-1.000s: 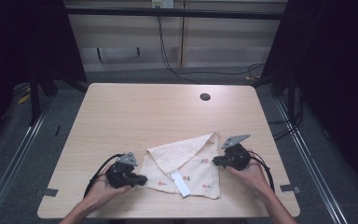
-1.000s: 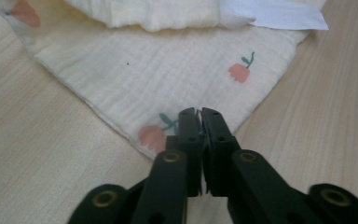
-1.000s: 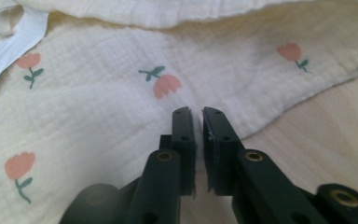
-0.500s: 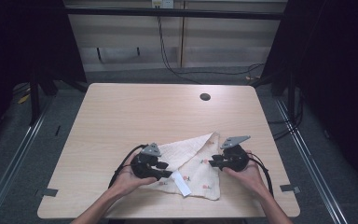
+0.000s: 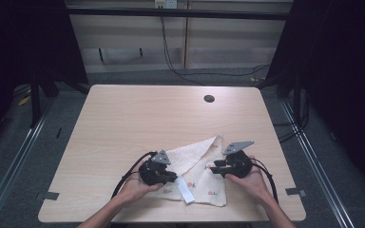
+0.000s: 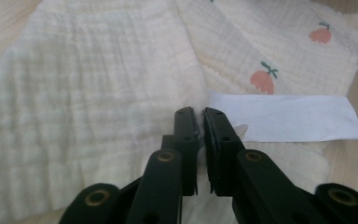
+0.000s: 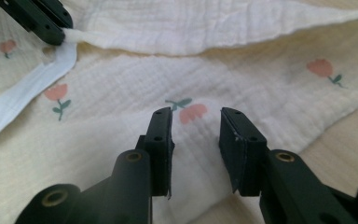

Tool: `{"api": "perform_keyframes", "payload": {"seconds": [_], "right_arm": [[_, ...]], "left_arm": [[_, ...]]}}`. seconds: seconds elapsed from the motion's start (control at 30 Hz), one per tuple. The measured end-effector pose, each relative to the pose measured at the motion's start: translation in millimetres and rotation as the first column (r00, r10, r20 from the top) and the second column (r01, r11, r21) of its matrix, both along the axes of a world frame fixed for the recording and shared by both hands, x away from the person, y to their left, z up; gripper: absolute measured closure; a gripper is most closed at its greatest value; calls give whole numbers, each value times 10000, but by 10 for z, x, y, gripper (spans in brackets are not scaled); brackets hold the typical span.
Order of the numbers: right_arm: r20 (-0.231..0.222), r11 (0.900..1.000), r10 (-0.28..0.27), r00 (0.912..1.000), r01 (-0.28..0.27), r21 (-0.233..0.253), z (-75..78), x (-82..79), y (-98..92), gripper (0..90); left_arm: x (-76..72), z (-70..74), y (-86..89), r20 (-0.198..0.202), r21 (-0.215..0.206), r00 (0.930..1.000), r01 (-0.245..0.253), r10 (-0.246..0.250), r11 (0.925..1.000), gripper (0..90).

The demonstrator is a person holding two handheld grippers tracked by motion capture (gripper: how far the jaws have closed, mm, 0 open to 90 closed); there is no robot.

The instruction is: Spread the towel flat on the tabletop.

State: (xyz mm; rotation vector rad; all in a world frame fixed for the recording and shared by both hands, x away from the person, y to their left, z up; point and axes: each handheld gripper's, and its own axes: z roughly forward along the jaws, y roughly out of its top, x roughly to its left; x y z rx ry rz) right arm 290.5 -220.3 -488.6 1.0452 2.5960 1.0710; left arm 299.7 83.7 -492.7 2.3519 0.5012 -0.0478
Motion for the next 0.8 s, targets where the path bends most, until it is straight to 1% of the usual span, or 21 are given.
{"api": "perform_keyframes", "payload": {"seconds": [0.03, 0.07, 0.1, 0.13, 0.17, 0.2, 0.23, 0.27, 0.3, 0.33, 0.37, 0.43, 0.5, 0.53, 0.57, 0.63, 0.67, 0.7, 0.73, 0.77, 0.8], "right_arm": [[-74, 10000, -12, 10000, 12, -92, -13, -4, 8, 646], [-62, 9999, 102, 9999, -103, -87, -30, 2, 8, 647], [-145, 9997, 45, 9999, -48, -245, -33, -3, 10, 645], [-99, 9996, 81, 9999, -84, -263, -45, 2, 9, 643], [-126, 9996, 64, 9999, -68, -258, -50, 1, 9, 642], [-159, 9996, 16, 9999, -21, -286, -48, -2, 7, 642], [-133, 9996, 45, 9999, -49, -262, -51, 3, 4, 642], [-171, 9997, 32, 9998, -36, -247, -52, 3, 2, 640], [-153, 9998, 48, 9999, -51, -213, -55, 7, -1, 638], [-191, 9998, 14, 9998, -17, -195, -54, 7, 0, 638], [-175, 9998, 32, 9998, -36, -198, -55, 7, 0, 636], [-175, 9997, 56, 9998, -60, -240, -53, 6, 5, 632], [-195, 9998, 41, 9998, -45, -214, -54, 7, 4, 631], [-218, 9998, 52, 9997, -56, -202, -53, 9, 2, 631], [-228, 9998, 51, 9997, -56, -188, -54, 10, 2, 631], [-216, 9998, 43, 9998, -48, -209, -53, 8, 5, 631], [-209, 9997, 54, 9998, -58, -224, -53, 8, 5, 631], [-218, 9997, 79, 9997, -84, -212, -53, 11, 2, 631], [-206, 9998, 100, 9997, -104, -190, -55, 14, -1, 631], [-207, 9998, 109, 9997, -112, -183, -55, 14, -1, 630], [-205, 9998, 114, 9997, -117, -186, -55, 14, -1, 628]], "left_arm": [[5, 7, 3, -75, -28, 9999, 119, -119, 9999, 851], [10, 16, 7, -223, -156, 9997, 85, -89, 9998, 852], [27, 25, 18, -338, -302, 9994, 93, -103, 9995, 852], [48, 46, 33, -469, -396, 9988, 100, -119, 9992, 852], [56, 76, 45, -417, -413, 9991, -117, 100, 9991, 852], [85, 102, 72, -504, -690, 9987, -70, 35, 9976, 852], [108, 143, 97, -522, -863, 9985, -180, 135, 9961, 854], [138, 203, 126, -419, -959, 9989, -264, 224, 9950, 856], [177, 265, 164, -330, -1248, 9986, -448, 410, 9912, 856], [223, 329, 208, -466, -1643, 9971, -668, 599, 9841, 856], [261, 392, 246, -461, -1833, 9964, -791, 718, 9799, 855], [328, 491, 282, -74, -1772, 9954, -950, 952, 9796, 856], [426, 561, 303, 59, -1668, 9938, -1082, 1107, 9800, 859], [490, 593, 322, 88, -1701, 9916, -1259, 1293, 9773, 859], [569, 615, 349, 80, -1820, 9889, -1442, 1481, 9727, 859], [723, 614, 393, -88, -1980, 9797, -1981, 2003, 9600, 859], [796, 598, 417, -77, -1835, 9757, -2168, 2191, 9588, 858], [860, 575, 436, -75, -1690, 9703, -2396, 2419, 9560, 853], [918, 553, 457, -117, -1696, 9624, -2693, 2713, 9480, 834], [969, 534, 487, -201, -1723, 9562, -2909, 2919, 9411, 800], [1011, 522, 516, -177, -1798, 9494, -3116, 3136, 9331, 795]]}}
